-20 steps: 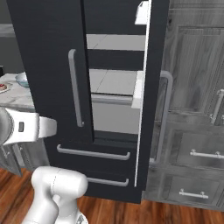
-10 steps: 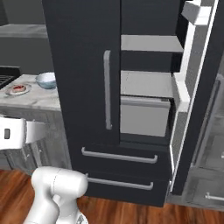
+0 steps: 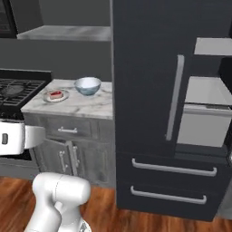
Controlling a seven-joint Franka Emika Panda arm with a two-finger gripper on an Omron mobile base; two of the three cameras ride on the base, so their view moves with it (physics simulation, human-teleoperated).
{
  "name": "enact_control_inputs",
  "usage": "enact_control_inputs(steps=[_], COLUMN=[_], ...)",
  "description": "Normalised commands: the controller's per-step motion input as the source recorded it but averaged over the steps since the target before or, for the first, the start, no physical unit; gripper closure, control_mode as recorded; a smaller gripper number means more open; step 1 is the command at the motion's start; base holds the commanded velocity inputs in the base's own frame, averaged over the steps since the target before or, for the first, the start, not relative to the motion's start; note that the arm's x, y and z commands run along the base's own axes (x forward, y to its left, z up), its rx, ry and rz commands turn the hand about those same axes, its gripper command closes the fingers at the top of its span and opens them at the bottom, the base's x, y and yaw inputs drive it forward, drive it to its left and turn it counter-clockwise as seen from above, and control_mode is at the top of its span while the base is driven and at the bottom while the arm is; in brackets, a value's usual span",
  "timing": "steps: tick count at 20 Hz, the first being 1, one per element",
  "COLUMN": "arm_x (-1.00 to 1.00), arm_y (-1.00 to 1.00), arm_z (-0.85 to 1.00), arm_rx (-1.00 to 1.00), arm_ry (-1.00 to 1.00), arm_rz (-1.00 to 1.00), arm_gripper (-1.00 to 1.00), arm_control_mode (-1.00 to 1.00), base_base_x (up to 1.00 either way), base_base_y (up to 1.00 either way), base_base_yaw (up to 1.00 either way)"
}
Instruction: Place one of the steaks on the plate and the other in the bowl. Then place the bowl in the fridge.
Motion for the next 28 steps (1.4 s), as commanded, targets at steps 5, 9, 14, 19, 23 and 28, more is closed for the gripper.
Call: enact_control_inputs(steps=[5, 9, 14, 19, 23, 28], arm_x=[0.00, 0.00, 0.00, 0.00, 0.00, 0.00], arm_y=[0.00, 0.00, 0.00, 0.00, 0.00, 0.00], arm_z=[0.00, 0.00, 0.00, 0.00, 0.00, 0.00], arm_rx=[0.00, 0.00, 0.00, 0.00, 0.00, 0.00], arm_ry=[0.00, 0.00, 0.00, 0.00, 0.00, 0.00], arm_rz=[0.00, 0.00, 0.00, 0.00, 0.00, 0.00], arm_gripper=[-1.00, -1.00, -1.00, -1.00, -1.00, -1.00], arm_control_mode=[1.00, 1.00, 1.00, 1.00, 1.00, 1.00], base_base_x=[0.85, 0.99, 1.00, 0.85, 0.52, 0.18], base_base_y=[1.00, 1.00, 0.71, -0.15, -0.31, -0.29], base_base_yaw=[-0.11, -0.11, -0.09, -0.02, -0.12, -0.14])
